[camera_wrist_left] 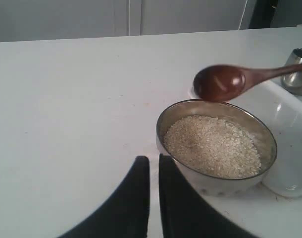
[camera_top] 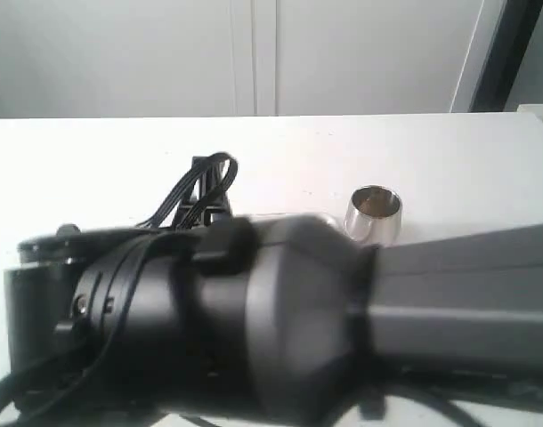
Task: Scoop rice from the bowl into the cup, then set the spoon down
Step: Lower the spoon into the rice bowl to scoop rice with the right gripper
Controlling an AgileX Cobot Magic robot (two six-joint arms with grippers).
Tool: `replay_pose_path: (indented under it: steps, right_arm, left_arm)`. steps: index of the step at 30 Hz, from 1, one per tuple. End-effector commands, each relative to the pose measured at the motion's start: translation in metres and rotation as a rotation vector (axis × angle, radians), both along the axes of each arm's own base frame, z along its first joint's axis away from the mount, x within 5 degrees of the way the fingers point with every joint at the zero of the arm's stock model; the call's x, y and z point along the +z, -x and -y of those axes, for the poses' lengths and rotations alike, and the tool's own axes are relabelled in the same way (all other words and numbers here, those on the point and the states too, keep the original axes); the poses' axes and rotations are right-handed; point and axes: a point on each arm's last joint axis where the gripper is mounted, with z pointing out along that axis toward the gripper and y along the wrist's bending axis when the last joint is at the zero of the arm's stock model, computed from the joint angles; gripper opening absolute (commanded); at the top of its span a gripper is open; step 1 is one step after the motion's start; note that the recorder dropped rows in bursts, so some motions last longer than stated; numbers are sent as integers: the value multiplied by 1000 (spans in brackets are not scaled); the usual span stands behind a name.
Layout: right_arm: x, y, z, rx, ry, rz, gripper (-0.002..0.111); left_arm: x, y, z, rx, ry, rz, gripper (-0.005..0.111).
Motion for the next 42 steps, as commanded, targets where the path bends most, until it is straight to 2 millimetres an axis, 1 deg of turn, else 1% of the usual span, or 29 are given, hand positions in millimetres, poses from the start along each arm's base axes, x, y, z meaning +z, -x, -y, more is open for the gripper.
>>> replay_pose_path:
  steps: [1, 5, 9, 14, 19, 26, 33, 42]
  right_arm:
    - [-23, -5, -9, 28, 92, 24, 0]
    - [-37, -9, -13, 44, 143, 36, 0]
    - [-39, -14, -11, 45, 163, 52, 0]
    - [-38, -25, -4, 12, 165, 53, 0]
    - [-40, -31, 1, -1, 175, 47, 0]
    - [-44, -33, 1, -2, 189, 38, 0]
    - [-61, -34, -2, 0, 227, 16, 0]
    - [-65, -32, -3, -5, 226, -19, 0]
  left_arm:
    - [2, 0, 0, -1, 14, 7, 14]
    - [2, 0, 0, -1, 14, 7, 14]
    - [2, 0, 0, -1, 14, 7, 14]
    - [2, 0, 0, -1, 14, 7, 14]
    - [2, 0, 0, -1, 14, 7, 14]
    - [2, 0, 0, -1, 14, 7, 14]
    - [2, 0, 0, -1, 14, 7, 14]
    - [2, 0, 0, -1, 14, 7, 14]
